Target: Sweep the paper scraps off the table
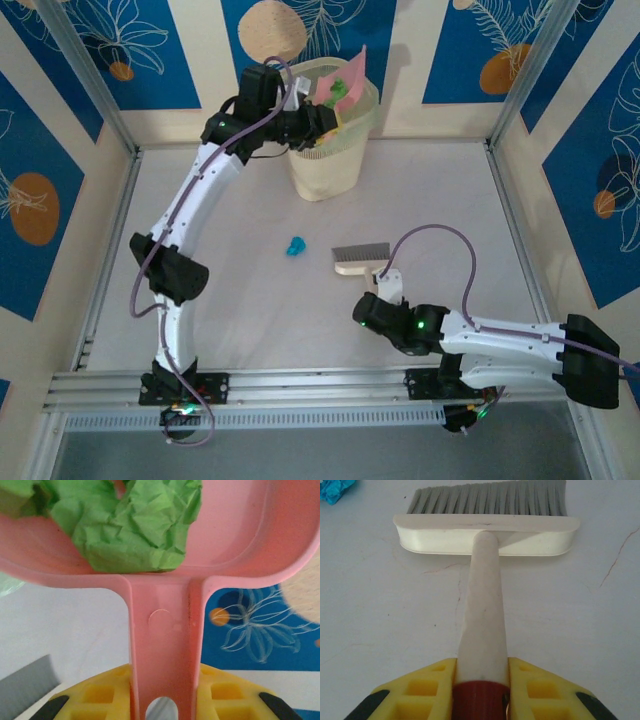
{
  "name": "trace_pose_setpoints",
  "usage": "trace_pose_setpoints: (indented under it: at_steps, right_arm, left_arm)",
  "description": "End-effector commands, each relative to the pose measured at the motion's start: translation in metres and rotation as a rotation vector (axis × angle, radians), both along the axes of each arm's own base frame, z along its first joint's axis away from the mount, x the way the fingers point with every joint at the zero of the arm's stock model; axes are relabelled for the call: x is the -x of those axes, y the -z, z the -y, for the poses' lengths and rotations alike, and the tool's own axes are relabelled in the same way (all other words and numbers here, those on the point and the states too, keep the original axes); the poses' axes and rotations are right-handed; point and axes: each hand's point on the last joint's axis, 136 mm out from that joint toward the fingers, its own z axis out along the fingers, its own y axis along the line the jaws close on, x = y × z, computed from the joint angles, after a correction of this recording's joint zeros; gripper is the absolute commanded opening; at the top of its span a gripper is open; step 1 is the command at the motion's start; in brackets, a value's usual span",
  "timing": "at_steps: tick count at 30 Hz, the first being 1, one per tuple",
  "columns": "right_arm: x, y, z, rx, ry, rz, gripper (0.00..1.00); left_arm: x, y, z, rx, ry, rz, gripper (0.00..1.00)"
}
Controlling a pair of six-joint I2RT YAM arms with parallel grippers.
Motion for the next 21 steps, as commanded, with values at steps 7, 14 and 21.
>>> trace_pose_setpoints:
  at_steps: [7, 14, 21]
  right_arm:
    - [0.009, 0.001, -0.003, 0.026, 0.023, -0.052, 0.00]
    - [0.007, 0.000, -0.010, 0.106, 0.032, -0.056, 0.00]
    - [0.008, 0.002, -0.009, 0.148, 0.077, -0.041, 0.00]
  left_arm:
    - [-0.036, -0.057, -0.010, 0.313, 0.010, -0.021, 0.00]
    - [-0.060, -0.058, -0.013, 0.425, -0.062, -0.044, 0.00]
    - [-0.078, -0.047, -0.014, 0.515, -0.115, -0.080, 0.00]
